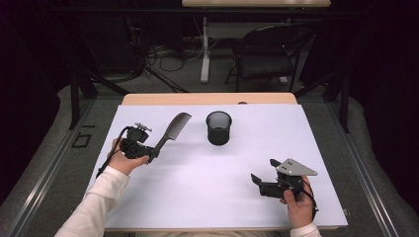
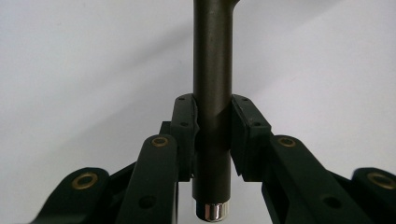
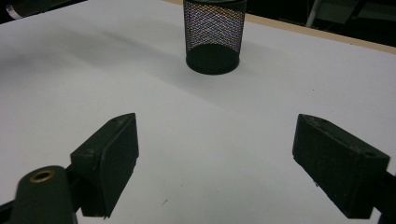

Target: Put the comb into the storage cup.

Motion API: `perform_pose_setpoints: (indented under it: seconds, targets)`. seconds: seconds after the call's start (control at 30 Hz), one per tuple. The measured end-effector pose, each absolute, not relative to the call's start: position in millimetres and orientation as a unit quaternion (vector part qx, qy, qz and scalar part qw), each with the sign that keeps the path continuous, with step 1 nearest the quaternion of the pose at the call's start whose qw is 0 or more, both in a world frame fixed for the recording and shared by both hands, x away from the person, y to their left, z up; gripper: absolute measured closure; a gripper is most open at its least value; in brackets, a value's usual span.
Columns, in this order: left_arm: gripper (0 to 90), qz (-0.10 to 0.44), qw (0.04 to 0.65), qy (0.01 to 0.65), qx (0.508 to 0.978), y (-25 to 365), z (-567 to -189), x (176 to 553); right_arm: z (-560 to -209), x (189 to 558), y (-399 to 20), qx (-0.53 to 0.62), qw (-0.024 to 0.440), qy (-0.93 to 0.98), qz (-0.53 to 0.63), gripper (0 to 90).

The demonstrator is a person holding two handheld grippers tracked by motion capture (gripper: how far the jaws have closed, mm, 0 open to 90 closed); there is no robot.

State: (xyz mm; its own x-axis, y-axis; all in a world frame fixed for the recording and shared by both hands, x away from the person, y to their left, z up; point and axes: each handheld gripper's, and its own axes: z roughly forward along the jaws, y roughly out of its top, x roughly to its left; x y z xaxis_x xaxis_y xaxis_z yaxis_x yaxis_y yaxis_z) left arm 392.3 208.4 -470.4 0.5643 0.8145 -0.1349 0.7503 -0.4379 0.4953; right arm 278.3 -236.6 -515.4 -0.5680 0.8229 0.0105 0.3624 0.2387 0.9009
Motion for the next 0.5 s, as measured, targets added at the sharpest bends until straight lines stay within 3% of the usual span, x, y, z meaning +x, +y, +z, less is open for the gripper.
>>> perform_pose_setpoints:
  seconds: [0.5]
  targets:
    - [72.5,0.081,0.318,0.447,0.832,201,-451,381,-515,278,-237,0.396,0.242,0.751,0.470,14.2]
